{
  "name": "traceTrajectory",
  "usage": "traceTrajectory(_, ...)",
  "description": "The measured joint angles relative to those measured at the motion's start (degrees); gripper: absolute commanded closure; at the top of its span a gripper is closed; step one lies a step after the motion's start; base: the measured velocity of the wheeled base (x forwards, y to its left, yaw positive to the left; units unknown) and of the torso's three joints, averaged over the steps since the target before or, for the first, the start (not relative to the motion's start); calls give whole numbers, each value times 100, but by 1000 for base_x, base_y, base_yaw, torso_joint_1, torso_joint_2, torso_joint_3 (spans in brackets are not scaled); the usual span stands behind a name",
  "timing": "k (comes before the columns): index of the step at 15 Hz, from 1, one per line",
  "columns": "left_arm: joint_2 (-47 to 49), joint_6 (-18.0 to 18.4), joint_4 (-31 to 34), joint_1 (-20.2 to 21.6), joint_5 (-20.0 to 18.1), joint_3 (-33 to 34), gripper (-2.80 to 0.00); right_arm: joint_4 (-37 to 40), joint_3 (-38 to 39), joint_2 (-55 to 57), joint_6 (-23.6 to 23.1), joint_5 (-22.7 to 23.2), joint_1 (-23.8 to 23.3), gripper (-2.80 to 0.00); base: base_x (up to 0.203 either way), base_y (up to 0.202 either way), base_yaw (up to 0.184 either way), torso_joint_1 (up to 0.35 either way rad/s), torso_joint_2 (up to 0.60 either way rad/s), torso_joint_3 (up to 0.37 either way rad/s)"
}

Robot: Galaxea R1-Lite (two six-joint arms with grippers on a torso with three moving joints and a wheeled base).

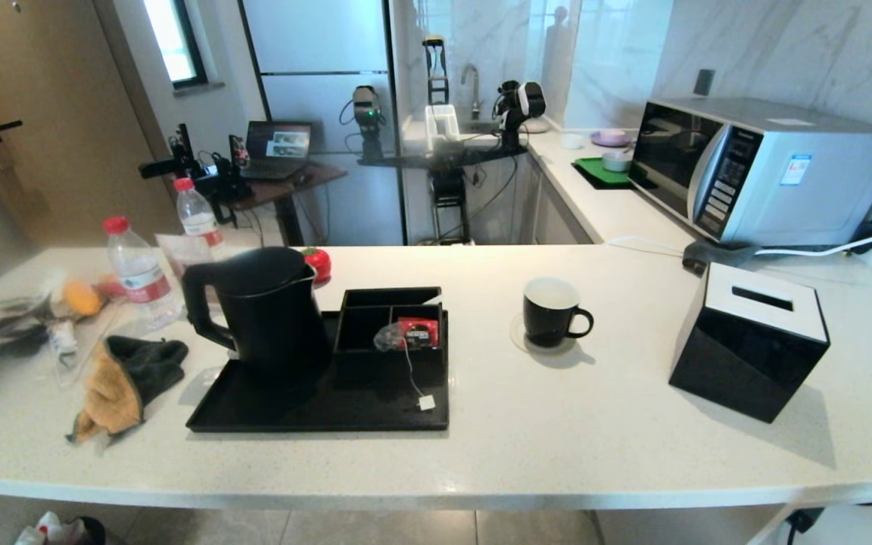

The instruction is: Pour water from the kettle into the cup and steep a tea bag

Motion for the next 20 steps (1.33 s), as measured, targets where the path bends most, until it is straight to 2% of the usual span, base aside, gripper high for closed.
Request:
traceTrajectory(2, 222, 0, 293, 0, 0, -437, 0, 0, 0, 0, -1, 0, 0, 0, 0, 0, 0, 0, 0, 0)
traceTrajectory(7, 1391, -7, 310, -50, 9, -1462, 0, 0, 0, 0, 0, 2, 0, 0, 0, 0, 0, 0, 0, 0)
traceTrajectory(12, 2862, -27, -143, -45, 30, -2099, 0, 0, 0, 0, 0, 0, 2, 0, 0, 0, 0, 0, 0, 0)
traceTrajectory(16, 4349, -27, -1117, 140, 253, -2280, 0, 0, 0, 0, -2, 0, 2, 0, 0, 0, 0, 0, 0, 0)
traceTrajectory(20, 6108, -13, -2646, 657, 318, -2386, 0, -1, 0, 0, 0, -2, 2, 0, 0, 0, 0, 0, 0, 0)
